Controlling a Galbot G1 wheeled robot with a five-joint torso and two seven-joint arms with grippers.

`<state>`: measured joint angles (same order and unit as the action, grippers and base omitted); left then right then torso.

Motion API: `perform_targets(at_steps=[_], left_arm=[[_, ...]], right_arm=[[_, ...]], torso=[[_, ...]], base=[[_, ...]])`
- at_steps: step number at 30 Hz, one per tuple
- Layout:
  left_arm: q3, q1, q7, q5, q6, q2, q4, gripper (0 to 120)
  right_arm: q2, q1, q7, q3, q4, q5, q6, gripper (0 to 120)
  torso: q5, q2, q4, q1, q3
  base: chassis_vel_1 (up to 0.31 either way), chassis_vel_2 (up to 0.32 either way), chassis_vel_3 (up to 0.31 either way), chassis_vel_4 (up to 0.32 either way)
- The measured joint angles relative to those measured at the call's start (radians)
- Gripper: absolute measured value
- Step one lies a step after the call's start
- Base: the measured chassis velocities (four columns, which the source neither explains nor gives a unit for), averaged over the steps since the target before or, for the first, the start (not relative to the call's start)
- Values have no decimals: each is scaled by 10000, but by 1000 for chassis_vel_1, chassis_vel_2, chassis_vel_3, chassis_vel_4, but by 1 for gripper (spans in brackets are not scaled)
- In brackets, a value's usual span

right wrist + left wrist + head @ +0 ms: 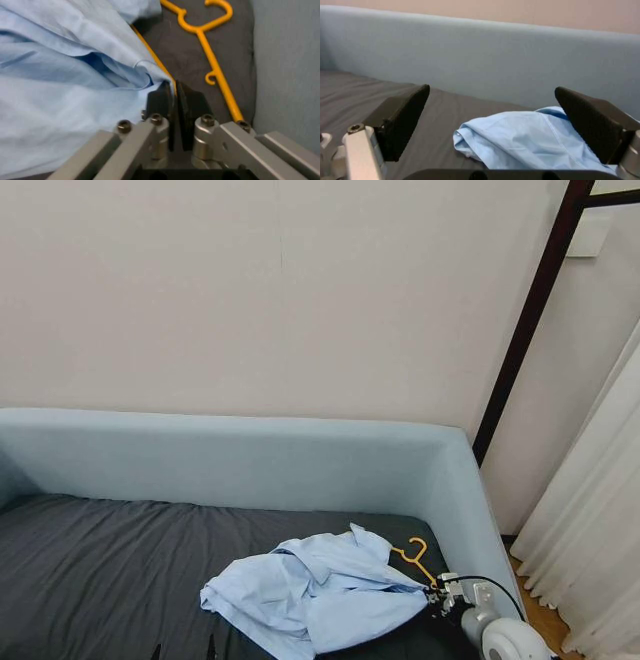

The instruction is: Pick up the clothes from the sofa and hang them on the clothes hanger.

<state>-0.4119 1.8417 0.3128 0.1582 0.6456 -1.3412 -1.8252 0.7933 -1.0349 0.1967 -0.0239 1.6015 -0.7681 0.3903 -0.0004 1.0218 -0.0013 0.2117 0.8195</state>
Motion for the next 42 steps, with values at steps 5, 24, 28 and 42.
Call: perform_targets(at_steps=[5, 24, 28, 42], left_arm=[[33, -44, 0, -2, 23, 26, 35, 99], [-157, 410, -54, 32, 94, 418, -52, 99], [-312, 593, -56, 14, 148, 418, -118, 99], [-443, 861, -51, -40, 209, 346, -311, 99]], right_arm=[[-218, -422, 261, 75, 908, 1271, 198, 26], [501, 488, 332, -2471, 1283, 3664, -1544, 94], [1480, 1698, 303, -3799, -57, 4148, -1983, 100], [4019, 3394, 1924, -5547, -3510, 5835, -2497, 100]], torso=[[-1, 0, 3, -1, 0], [-3, 1, 2, 1, 1], [-5, 0, 2, 2, 1], [-6, 0, -1, 2, 1]], base=[[0, 0, 0, 0], [0, 0, 0, 0], [0, 0, 0, 0], [0, 0, 0, 0]])
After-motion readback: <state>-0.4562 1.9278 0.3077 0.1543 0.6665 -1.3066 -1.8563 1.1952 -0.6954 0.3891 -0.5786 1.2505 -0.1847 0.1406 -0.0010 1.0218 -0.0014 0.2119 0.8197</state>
